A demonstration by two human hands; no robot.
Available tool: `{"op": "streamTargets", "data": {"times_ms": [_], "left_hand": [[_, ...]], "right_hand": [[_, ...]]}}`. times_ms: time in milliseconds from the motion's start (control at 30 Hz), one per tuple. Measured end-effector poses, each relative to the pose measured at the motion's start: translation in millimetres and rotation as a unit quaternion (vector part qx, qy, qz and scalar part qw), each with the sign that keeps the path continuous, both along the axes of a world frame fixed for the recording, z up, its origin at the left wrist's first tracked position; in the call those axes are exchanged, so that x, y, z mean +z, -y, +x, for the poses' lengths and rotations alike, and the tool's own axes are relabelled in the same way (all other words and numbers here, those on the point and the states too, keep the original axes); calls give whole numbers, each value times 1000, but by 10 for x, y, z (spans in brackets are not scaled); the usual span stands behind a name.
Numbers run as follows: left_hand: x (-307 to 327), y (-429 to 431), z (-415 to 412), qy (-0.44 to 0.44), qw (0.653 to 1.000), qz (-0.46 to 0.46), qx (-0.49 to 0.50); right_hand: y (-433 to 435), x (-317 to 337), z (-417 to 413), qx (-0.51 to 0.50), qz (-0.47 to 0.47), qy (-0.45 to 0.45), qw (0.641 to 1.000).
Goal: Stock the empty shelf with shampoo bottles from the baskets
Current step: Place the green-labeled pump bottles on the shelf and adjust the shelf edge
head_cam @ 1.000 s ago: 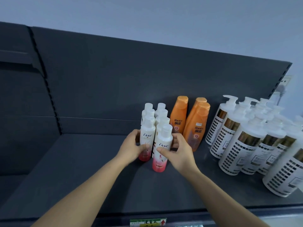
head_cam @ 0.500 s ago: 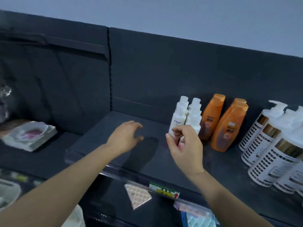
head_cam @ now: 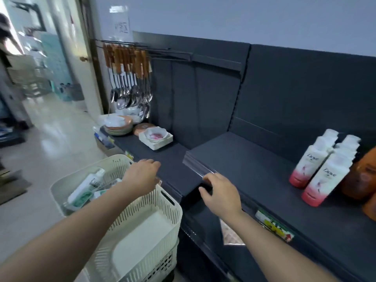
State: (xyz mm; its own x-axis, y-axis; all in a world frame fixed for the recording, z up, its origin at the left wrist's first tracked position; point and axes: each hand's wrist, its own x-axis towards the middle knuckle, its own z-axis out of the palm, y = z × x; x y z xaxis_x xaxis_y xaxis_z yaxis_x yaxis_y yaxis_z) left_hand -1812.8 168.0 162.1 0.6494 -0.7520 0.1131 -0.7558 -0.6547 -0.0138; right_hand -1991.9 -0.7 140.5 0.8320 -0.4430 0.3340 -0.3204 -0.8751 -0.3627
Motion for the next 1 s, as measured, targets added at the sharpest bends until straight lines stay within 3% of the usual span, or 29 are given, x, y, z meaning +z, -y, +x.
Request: {"op": "streamTargets", "data": {"times_ms": [200, 367, 1000], "left_hand": [[-219, -806, 203, -33, 995, 30, 95], [-393, -1326, 417, -49, 989, 32, 135], [-1067, -2239, 1857, -118, 982, 68, 131]], "right_hand": [[-587, -232, 506, 65, 15, -116, 991], [-1035, -346, 911, 95, 14, -147, 984], [-2030, -859, 2399, 81, 59, -226, 969]]}}
